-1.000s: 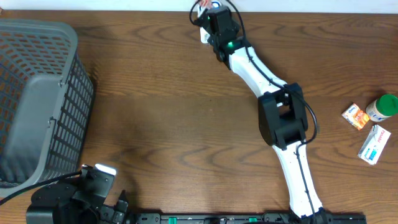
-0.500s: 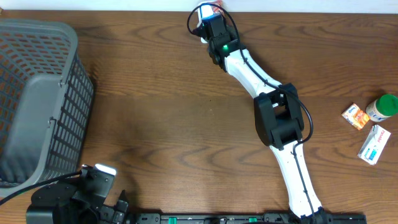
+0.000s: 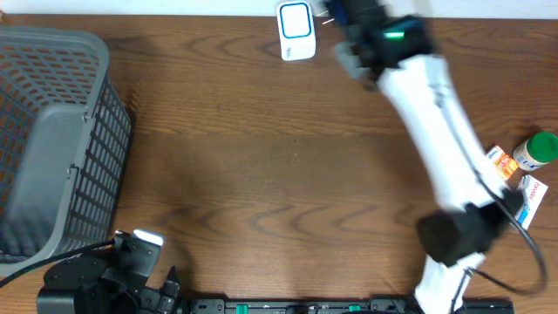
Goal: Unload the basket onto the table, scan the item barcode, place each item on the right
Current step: 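Carry the bar to the right edge and release it by the bottle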
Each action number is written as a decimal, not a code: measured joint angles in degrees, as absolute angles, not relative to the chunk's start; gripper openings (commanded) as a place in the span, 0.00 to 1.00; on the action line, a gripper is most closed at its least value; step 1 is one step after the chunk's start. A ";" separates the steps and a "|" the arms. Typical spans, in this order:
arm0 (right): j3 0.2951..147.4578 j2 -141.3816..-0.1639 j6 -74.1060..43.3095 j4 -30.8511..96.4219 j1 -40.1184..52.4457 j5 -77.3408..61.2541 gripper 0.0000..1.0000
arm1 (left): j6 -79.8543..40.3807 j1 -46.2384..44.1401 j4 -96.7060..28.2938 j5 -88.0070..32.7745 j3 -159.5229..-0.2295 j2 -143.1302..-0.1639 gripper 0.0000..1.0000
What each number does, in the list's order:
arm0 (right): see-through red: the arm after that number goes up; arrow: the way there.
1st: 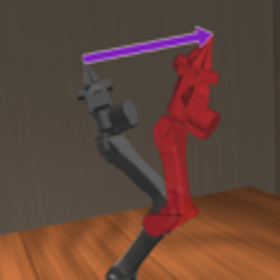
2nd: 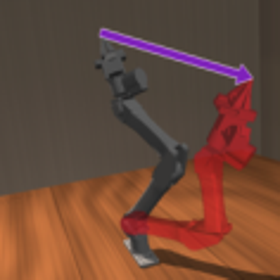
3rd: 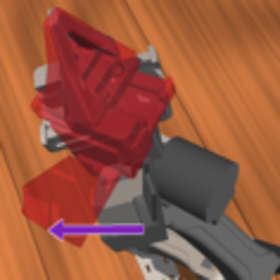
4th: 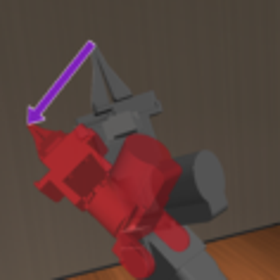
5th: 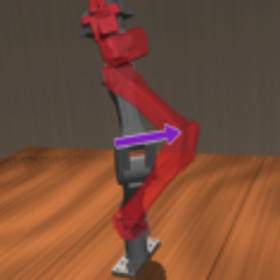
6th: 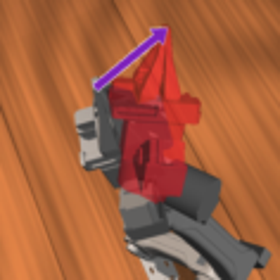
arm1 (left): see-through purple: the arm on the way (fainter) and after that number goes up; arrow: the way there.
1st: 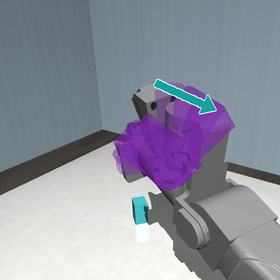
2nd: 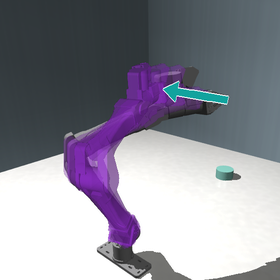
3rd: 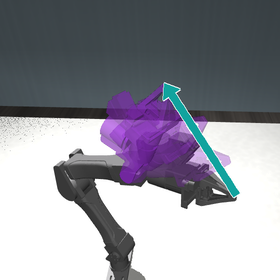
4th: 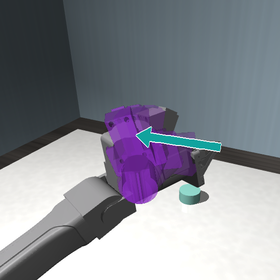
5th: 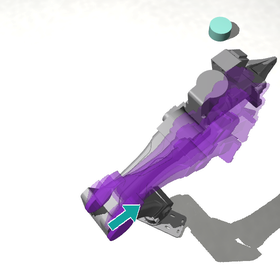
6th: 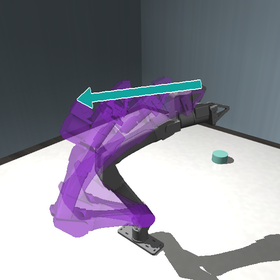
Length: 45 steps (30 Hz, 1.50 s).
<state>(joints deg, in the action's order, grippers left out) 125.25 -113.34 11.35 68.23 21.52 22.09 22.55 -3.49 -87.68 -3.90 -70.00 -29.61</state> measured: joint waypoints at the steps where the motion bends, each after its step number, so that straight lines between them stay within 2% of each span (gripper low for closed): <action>1: 125.75 -111.50 7.70 71.75 19.25 22.35 0.01 | 22.55 -3.49 -87.66 -3.88 -70.00 -29.61 0.95; 4: 125.78 -110.08 -0.84 78.15 11.16 24.21 0.01 | 22.55 -3.49 -87.68 -3.88 -70.00 -29.61 0.95; 9: 118.87 -113.30 -10.96 80.53 -4.95 26.24 0.01 | 22.55 -3.49 -87.66 -3.88 -70.00 -29.61 0.95; 14: 111.37 -114.76 -14.57 76.90 -19.11 24.25 0.01 | 22.55 -3.49 -87.66 -3.88 -70.00 -29.61 0.95; 18: 107.35 -114.72 -14.66 71.13 -24.95 17.96 0.01 | 22.55 -3.49 -87.66 -3.88 -70.00 -29.61 0.95; 19: 106.21 -114.72 -14.66 70.04 -25.67 16.51 0.07 | 22.55 -3.49 -87.70 -3.90 -70.00 -29.61 0.95; 20: 105.21 -114.72 -14.74 69.12 -26.02 15.27 0.19 | 22.55 -3.49 -87.68 -3.88 -70.00 -29.61 0.95; 22: 103.90 -114.72 -14.35 68.20 -26.28 12.84 0.49 | 22.55 -3.49 -87.68 -3.88 -70.00 -29.61 0.95; 24: 103.66 -114.72 -13.74 67.88 -26.28 10.44 0.99 | 22.55 -3.49 -87.68 -3.90 -70.00 -29.61 0.95; 29: 107.79 -113.86 -11.70 70.50 -26.28 5.10 0.99 | 22.55 -3.49 -87.68 -3.88 -70.00 -29.61 0.95; 35: 123.94 -102.94 -11.42 71.37 -26.33 -4.64 0.99 | 22.55 -3.49 -87.68 -3.90 -70.00 -29.61 0.95; 40: 136.86 -86.32 -11.70 54.02 -26.44 -16.62 0.99 | 22.55 -3.49 -87.68 -3.88 -70.00 -29.61 0.95; 45: 141.67 -72.01 -13.23 36.80 -26.44 -21.93 0.99 | 22.55 -3.49 -87.70 -3.88 -70.00 -29.61 0.95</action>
